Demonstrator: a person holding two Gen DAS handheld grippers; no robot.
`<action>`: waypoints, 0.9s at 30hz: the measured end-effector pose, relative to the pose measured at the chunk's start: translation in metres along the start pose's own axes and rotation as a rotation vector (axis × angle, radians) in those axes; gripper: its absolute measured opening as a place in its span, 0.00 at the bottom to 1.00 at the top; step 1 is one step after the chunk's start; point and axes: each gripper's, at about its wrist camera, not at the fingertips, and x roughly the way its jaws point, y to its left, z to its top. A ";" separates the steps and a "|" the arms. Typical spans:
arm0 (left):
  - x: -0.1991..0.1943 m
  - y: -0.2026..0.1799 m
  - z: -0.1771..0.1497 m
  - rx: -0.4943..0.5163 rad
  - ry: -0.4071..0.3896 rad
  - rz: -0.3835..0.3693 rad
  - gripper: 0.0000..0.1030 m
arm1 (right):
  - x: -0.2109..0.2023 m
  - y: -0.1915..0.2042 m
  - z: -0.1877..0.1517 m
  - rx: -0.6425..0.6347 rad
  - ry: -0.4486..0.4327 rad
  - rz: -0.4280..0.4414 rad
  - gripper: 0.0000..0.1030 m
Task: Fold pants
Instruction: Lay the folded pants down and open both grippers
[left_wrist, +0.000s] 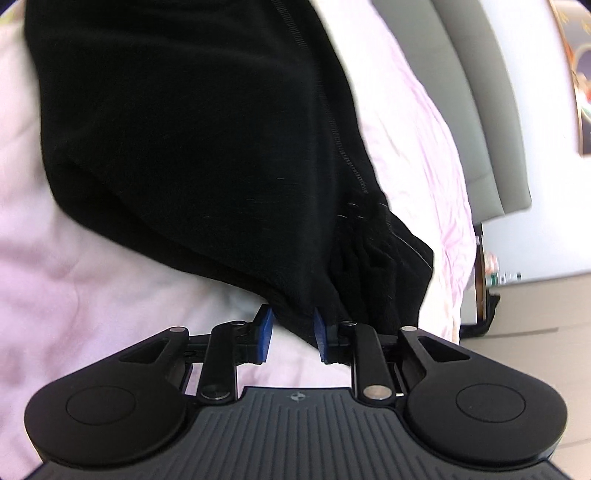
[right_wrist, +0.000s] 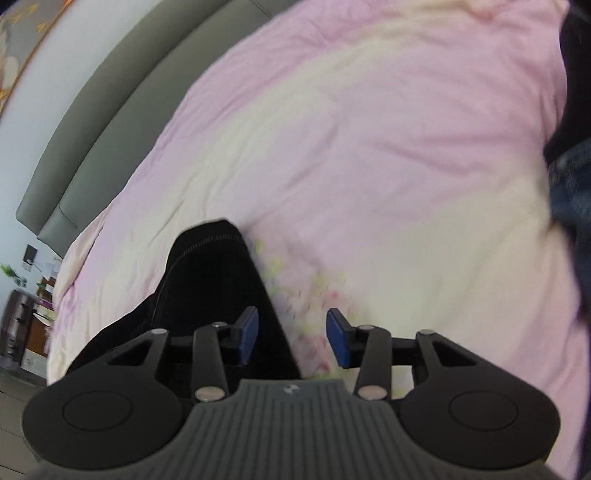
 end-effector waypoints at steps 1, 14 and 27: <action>-0.003 -0.006 -0.003 0.025 -0.005 -0.001 0.27 | -0.004 0.005 0.002 -0.057 -0.030 -0.006 0.38; -0.001 -0.082 -0.035 0.469 -0.007 -0.044 0.43 | 0.044 0.066 -0.068 -0.654 0.331 -0.002 0.18; 0.055 -0.141 -0.056 0.862 -0.078 0.024 0.53 | 0.007 0.051 -0.036 -0.509 0.154 0.042 0.22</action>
